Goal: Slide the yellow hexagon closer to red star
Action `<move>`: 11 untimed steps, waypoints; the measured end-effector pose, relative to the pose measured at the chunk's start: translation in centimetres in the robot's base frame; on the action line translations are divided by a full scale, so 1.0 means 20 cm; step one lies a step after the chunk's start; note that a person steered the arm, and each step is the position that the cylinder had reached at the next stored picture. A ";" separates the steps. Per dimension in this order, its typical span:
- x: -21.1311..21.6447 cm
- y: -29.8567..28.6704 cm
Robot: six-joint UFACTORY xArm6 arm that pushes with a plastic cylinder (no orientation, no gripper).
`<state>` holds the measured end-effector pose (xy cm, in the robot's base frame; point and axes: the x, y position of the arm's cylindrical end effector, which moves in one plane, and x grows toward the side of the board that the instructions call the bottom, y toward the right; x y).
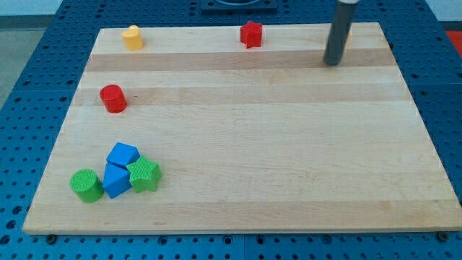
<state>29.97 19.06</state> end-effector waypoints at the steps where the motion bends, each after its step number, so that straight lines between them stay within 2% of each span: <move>1: -0.11 0.16; 2: -0.20 0.27; 4: -0.27 0.25; 11: -0.34 -0.23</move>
